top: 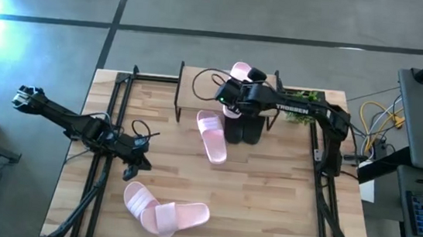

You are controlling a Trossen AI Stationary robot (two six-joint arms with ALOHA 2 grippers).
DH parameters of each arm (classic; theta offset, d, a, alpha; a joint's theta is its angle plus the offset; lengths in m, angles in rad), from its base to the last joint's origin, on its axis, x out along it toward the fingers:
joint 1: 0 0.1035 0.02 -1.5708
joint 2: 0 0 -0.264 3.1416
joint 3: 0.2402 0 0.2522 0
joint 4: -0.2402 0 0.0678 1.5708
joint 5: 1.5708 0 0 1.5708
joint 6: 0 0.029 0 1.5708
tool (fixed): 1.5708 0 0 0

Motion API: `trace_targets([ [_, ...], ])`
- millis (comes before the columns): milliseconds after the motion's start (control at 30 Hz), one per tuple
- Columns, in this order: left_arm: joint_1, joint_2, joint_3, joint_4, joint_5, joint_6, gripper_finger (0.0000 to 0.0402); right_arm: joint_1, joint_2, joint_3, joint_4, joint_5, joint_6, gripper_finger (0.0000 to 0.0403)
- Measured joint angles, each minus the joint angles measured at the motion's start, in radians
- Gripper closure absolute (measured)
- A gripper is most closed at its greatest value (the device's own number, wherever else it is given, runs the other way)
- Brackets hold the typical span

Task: Pick and place slides into the shelf
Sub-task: Put the pink slipper on the shelf, then put the pink slipper under the shelf

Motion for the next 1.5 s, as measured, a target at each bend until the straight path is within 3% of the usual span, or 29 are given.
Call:
trace_targets([
  [233,0.0,0.002,0.0,-0.004,-0.001,0.003,0.0366,0.0,-0.071,-0.057,0.105,-0.017,-0.104,0.0394],
  [333,0.0,0.003,0.0,-0.005,-0.001,0.005,0.0366,0.0,-0.108,-0.063,0.125,-0.074,-0.118,0.0388],
  [467,0.0,0.003,0.0,-0.005,-0.002,0.011,0.0366,0.001,-0.124,-0.069,0.088,-0.149,-0.095,0.0357],
  [800,0.0,0.005,0.0,-0.004,-0.002,0.007,0.0366,0.023,-0.146,-0.07,-0.006,-0.134,0.002,0.0258],
  [1100,0.0,0.013,0.001,0.067,-0.001,0.001,0.0366,0.103,-0.254,-0.07,-0.189,-0.191,0.127,0.0226],
  [1200,0.0,0.039,0.01,0.066,0.012,-0.026,0.0366,0.155,-0.31,-0.07,-0.208,-0.322,0.213,0.022],
  [1367,0.0,0.097,0.032,0.067,0.117,-0.109,0.0366,0.222,-0.36,-0.069,-0.168,-0.791,0.532,0.0216],
  [1500,0.0,0.135,0.038,0.108,0.248,-0.223,0.0366,0.301,-0.339,-0.072,-0.113,-0.941,0.748,0.0218],
])
